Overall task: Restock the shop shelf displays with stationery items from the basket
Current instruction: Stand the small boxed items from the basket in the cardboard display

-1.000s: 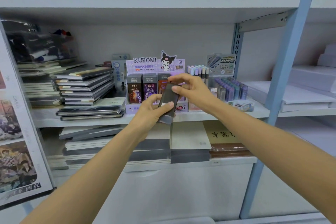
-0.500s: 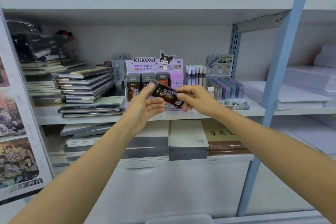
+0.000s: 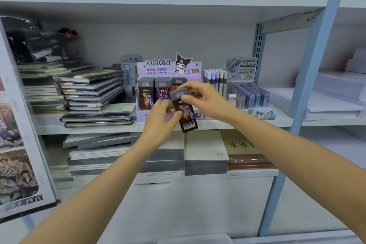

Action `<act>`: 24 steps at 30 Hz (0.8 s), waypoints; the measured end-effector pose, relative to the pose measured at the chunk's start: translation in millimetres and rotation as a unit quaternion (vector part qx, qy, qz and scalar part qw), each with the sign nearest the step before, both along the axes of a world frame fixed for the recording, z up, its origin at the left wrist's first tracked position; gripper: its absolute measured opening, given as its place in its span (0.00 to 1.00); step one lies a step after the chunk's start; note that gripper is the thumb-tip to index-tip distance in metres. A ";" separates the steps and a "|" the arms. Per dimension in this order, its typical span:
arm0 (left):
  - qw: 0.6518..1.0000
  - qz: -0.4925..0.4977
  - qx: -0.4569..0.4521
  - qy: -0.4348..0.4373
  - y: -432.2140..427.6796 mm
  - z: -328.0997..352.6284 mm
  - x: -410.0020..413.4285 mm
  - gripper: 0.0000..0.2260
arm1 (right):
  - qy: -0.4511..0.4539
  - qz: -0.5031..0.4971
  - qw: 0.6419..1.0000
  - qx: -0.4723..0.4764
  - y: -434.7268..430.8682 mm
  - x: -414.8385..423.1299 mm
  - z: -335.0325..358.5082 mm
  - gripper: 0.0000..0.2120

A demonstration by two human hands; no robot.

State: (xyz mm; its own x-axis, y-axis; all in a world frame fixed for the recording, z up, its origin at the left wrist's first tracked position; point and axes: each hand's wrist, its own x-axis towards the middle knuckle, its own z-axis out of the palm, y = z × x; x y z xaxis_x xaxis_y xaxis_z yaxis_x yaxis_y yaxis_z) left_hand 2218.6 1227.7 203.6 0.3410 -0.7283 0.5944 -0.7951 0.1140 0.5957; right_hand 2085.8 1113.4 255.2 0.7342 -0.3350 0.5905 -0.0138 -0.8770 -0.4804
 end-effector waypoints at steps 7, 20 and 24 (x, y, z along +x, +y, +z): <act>0.957 0.106 0.046 -0.266 -3.3 -39.2 26.4 0.26 | -0.193 -0.107 0.974 0.049 -23.8 10.5 27.2 0.05; 0.940 0.156 -0.001 -0.303 -21.1 -55.3 29.9 0.26 | 0.006 -0.149 0.976 -0.156 -39.8 44.9 18.2 0.09; 0.939 0.159 -0.004 -0.306 -22.1 -56.6 30.7 0.26 | 0.035 -0.160 0.974 -0.159 -42.3 49.4 25.9 0.09</act>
State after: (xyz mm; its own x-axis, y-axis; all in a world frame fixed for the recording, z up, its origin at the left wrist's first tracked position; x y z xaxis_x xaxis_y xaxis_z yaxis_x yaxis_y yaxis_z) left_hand 2249.3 1205.7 147.0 0.1329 -0.6419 0.7552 -0.9829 -0.1834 0.0171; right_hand 2135.2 1071.0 281.1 0.6641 -0.3617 0.6543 -0.3333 -0.9266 -0.1740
